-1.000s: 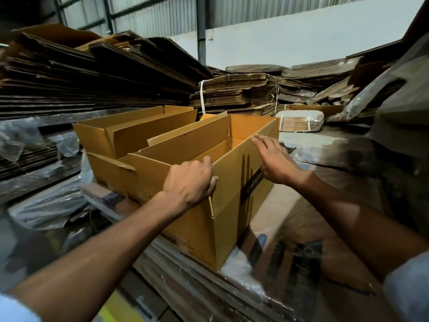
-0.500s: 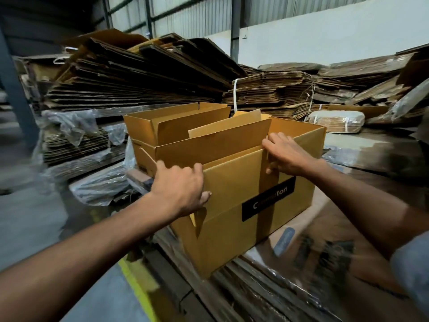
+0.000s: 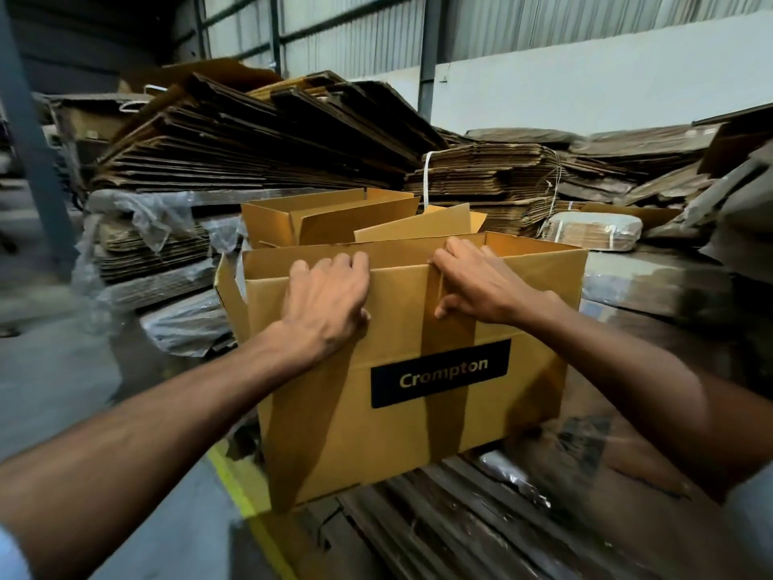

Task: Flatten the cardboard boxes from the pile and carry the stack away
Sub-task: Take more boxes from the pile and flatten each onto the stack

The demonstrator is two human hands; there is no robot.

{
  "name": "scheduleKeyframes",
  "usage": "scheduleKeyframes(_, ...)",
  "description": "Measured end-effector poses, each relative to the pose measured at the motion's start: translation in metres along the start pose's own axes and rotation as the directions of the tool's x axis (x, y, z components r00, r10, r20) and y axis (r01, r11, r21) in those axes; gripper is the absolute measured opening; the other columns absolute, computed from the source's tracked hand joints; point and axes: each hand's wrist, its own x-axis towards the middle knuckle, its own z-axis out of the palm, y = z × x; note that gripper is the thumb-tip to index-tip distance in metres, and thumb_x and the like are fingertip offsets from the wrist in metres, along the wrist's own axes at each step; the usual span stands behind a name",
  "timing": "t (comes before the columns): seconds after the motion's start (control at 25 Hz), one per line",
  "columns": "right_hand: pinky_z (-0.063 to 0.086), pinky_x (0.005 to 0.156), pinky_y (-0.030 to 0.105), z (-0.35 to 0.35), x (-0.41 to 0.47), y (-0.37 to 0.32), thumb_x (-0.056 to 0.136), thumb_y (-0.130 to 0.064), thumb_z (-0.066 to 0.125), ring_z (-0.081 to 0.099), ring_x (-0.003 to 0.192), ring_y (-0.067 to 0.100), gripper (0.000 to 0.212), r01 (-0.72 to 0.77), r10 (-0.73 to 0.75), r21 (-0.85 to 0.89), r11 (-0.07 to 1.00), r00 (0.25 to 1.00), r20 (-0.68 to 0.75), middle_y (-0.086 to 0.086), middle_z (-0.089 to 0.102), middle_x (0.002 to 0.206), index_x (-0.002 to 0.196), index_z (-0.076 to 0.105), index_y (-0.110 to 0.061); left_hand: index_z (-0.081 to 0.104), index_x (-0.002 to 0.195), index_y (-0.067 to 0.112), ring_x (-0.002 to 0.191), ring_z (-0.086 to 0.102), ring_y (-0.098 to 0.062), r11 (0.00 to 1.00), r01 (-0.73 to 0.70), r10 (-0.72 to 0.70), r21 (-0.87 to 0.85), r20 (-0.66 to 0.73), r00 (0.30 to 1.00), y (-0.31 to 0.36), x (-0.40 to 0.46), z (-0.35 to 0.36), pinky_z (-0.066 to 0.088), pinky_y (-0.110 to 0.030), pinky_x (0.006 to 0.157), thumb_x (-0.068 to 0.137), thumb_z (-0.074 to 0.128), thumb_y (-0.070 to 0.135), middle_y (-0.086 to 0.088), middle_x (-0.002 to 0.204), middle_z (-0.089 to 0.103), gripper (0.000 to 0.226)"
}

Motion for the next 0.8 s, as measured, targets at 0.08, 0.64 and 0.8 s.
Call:
scheduleKeyframes(0.08,0.037,0.091,0.036,-0.014,-0.004,-0.02,0.083,-0.049,0.075,0.037,0.101,0.011,0.073,0.017,-0.019,0.062,0.998,1.0,0.025,0.002,0.043,0.124,0.139,0.04,-0.02,0.041,0.11,0.016,0.08,0.044,-0.018,1.0,0.017,-0.017,0.008,-0.003,1.0,-0.021,-0.02,-0.017,0.031,-0.037,0.075,0.09,0.067,0.04,0.0,0.096,0.051,0.041)
scheduleKeyframes(0.64,0.035,0.106,0.047,-0.083,0.012,-0.203,0.079,-0.039,0.082,0.05,0.122,0.024,0.068,0.222,-0.182,0.335,0.916,0.972,-0.147,0.006,0.057,0.13,0.134,0.049,-0.017,0.044,0.129,0.015,0.117,0.053,-0.033,0.937,0.303,-0.308,0.176,0.0,0.951,-0.161,-0.215,-0.154,0.037,-0.053,0.103,0.082,0.076,0.046,-0.012,0.126,0.057,0.066)
scheduleKeyframes(0.8,0.035,0.106,0.047,-0.086,0.019,-0.261,0.078,-0.044,0.081,0.05,0.122,0.023,0.069,0.348,-0.286,0.365,0.864,0.934,-0.213,0.005,0.057,0.131,0.133,0.048,-0.019,0.036,0.143,0.012,0.137,0.033,-0.037,0.836,0.399,-0.384,0.375,-0.118,0.916,-0.16,-0.285,-0.172,0.024,-0.059,0.115,0.083,0.072,0.045,-0.017,0.145,0.04,0.077)
